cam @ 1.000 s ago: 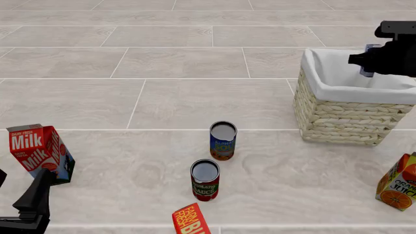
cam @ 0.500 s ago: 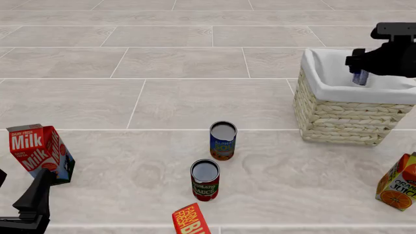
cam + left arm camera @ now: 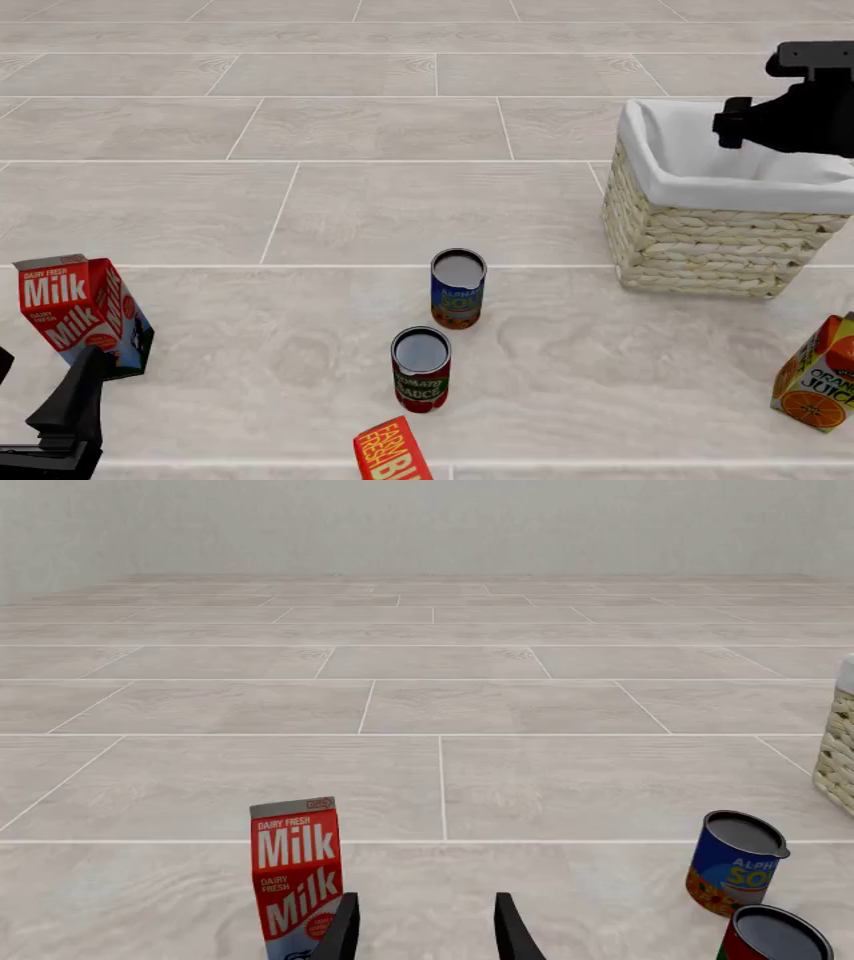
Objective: Pick the cream cheese and place it in the basket.
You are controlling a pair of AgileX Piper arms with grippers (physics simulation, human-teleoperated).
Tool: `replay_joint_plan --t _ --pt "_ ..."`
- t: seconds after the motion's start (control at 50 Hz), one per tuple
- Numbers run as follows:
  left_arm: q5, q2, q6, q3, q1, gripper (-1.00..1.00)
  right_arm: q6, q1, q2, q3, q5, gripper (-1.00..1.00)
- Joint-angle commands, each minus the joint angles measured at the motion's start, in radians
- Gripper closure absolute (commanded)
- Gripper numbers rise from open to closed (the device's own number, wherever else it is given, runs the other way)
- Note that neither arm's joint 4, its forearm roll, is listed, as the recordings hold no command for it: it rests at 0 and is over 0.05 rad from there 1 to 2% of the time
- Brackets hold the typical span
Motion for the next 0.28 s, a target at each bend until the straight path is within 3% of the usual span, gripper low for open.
replay_joint_plan --t 0.02,0.28 --pt "0.000 0.000 0.000 0.000 0.000 -1.00 -0.019 0.010 -0.054 0.032 0.006 -1.00" --pt "0.000 0.000 0.000 0.000 0.000 -1.00 -0.029 0.026 -0.199 0.131 0.007 -1.00"
